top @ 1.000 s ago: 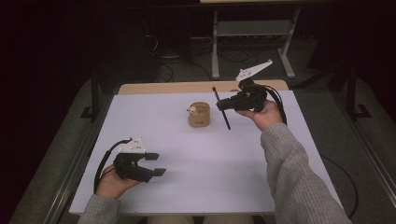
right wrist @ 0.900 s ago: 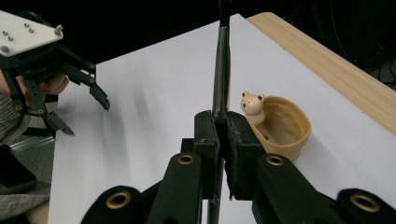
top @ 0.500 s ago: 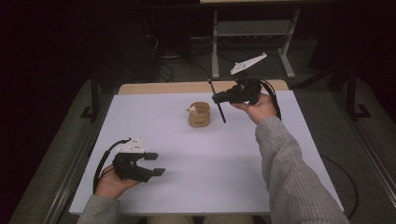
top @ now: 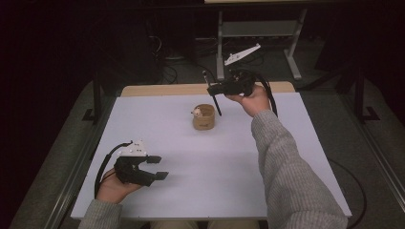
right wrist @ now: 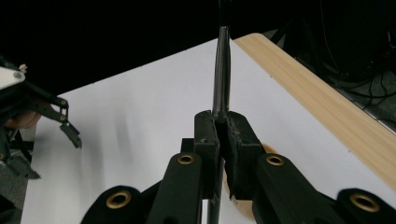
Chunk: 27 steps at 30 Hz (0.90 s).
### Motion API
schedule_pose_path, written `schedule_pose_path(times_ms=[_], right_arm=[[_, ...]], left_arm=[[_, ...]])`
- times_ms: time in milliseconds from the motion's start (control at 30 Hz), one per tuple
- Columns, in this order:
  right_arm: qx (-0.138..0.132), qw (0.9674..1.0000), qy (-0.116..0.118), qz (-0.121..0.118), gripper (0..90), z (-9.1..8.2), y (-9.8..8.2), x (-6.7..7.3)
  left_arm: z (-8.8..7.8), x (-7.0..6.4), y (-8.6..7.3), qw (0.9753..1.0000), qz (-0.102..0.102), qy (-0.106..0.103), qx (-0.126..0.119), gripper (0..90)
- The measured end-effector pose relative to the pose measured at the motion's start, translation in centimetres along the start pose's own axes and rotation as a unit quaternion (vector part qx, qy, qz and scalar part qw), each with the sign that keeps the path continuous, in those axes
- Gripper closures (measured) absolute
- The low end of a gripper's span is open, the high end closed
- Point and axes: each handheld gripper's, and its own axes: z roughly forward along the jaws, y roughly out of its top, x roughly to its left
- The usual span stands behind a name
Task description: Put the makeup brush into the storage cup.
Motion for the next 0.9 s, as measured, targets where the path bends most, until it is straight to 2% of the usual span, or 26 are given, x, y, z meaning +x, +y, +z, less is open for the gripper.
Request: schedule_pose_path(times_ms=[600,900], right_arm=[[-0.020,0.9996,-0.012,0.013,83.2,1.4,1.6,-1.9],[-0.012,0.9997,-0.020,0.009,83.2,2.4,3.1,-2.1]], left_arm=[[-0.1,-0.1,0.0,1.0000,0.000,-0.005,-0.003,34.0],[-0.3,0.0,0.0,0.9999,0.000,-0.006,-0.010,33.6]])
